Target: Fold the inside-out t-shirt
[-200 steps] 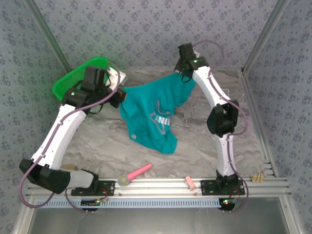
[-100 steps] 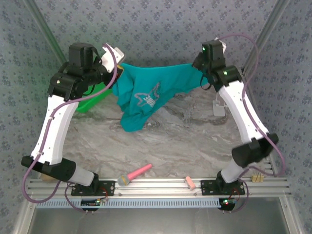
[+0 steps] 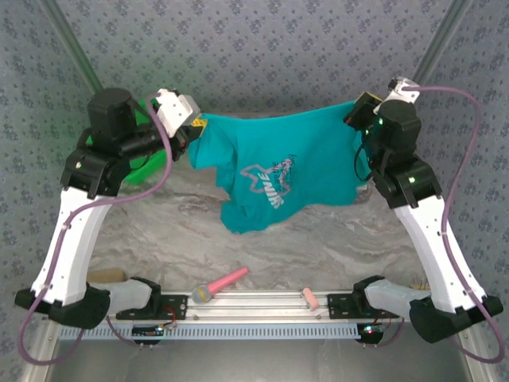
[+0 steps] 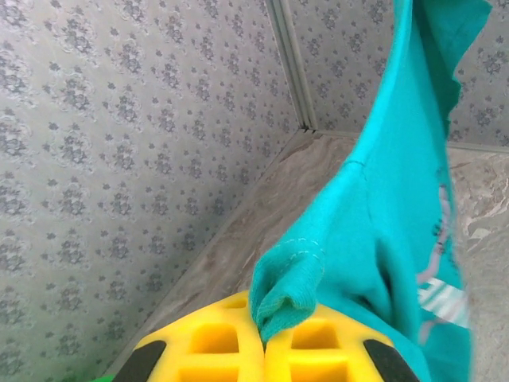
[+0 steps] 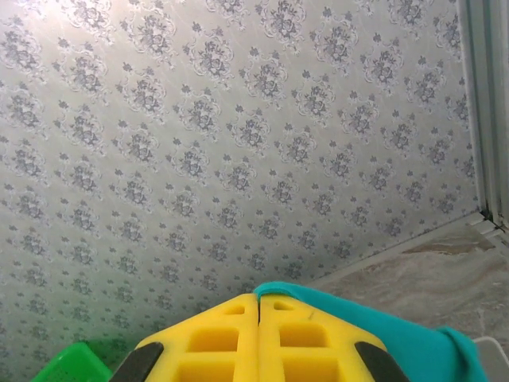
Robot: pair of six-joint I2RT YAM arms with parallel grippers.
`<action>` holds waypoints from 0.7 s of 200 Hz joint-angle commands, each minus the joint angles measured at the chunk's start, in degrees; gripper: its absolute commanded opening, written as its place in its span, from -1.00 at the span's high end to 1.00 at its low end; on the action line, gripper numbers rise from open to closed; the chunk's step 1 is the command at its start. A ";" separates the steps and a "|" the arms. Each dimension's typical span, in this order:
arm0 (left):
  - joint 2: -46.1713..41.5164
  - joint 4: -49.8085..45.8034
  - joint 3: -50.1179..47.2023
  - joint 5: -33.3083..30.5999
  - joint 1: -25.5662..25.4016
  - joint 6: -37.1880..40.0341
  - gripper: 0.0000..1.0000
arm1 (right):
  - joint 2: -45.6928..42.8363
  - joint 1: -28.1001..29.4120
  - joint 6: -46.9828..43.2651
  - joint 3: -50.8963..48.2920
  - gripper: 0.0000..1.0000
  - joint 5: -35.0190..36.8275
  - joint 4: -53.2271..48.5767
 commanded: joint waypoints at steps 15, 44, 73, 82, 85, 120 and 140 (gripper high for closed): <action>10.89 3.76 4.09 -7.76 0.25 4.40 1.00 | 15.99 -5.31 3.49 6.78 1.00 -7.98 4.75; 16.99 10.87 7.86 -17.35 0.83 9.25 1.00 | 33.06 -7.57 4.94 28.18 1.00 -16.71 -0.46; 26.63 2.54 27.99 -18.19 4.43 12.96 1.00 | 47.52 -8.19 4.84 54.53 1.00 -18.92 -10.53; 30.72 -3.14 38.74 -17.51 4.86 14.67 1.00 | 51.46 -8.60 5.10 63.44 1.00 -19.39 -13.90; 32.01 -5.09 42.81 -17.26 4.94 15.28 1.00 | 53.09 -8.81 5.33 67.46 1.00 -19.60 -15.68; 39.04 -13.28 65.53 -13.25 5.03 21.65 1.00 | 54.88 -10.47 4.56 80.06 1.00 -20.26 -19.81; 30.97 -9.21 51.79 -8.56 5.04 20.57 1.00 | 47.54 -10.19 2.50 67.98 1.00 -20.79 -17.34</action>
